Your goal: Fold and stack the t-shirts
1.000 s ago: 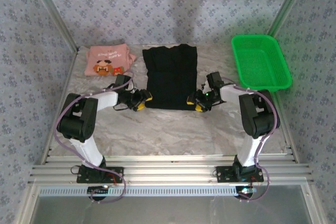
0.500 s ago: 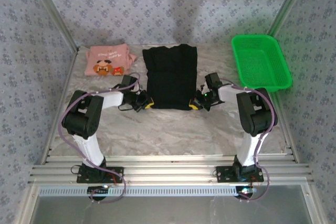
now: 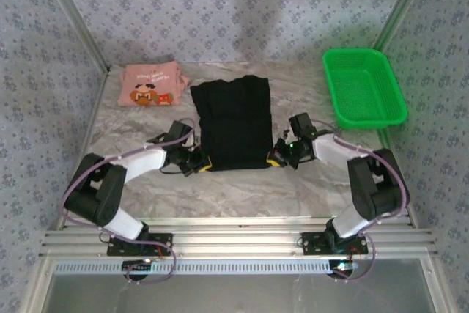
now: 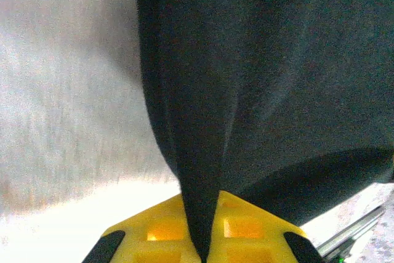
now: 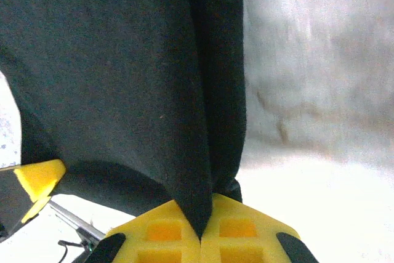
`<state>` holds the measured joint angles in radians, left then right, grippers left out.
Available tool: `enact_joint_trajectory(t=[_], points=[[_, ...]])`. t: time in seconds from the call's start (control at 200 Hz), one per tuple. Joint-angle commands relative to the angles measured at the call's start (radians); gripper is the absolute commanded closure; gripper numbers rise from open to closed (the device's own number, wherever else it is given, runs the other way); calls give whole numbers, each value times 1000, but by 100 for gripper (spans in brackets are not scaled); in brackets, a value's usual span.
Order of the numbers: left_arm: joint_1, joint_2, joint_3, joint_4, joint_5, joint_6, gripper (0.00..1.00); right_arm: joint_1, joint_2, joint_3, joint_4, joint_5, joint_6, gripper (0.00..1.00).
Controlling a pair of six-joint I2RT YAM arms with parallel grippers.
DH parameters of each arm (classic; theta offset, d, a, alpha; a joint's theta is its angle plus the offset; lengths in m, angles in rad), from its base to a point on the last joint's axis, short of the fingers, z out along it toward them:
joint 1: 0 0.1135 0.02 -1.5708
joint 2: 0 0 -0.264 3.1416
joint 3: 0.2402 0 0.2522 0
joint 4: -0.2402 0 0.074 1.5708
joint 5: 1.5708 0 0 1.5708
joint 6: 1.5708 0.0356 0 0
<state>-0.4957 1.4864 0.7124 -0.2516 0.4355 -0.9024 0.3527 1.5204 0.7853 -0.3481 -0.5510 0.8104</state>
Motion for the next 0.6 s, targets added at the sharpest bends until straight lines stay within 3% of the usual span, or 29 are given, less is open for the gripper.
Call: enact_joint_trajectory(t=[0.0,0.265,0.405,0.595], points=[[-68,-155,-77,-131,-109,-92,100,60,-108,-72,-101,46,77,100],[-218,-560,-253,-265,-242,-359,100,258,-387,-219,-163,119,293,100],[-240,-607,-247,-299,-260,-387,100,292,-439,-189,-220,141,300,100],[-224,-634,-81,-419,-307,-340,100,287,-416,-28,-343,159,214,100]])
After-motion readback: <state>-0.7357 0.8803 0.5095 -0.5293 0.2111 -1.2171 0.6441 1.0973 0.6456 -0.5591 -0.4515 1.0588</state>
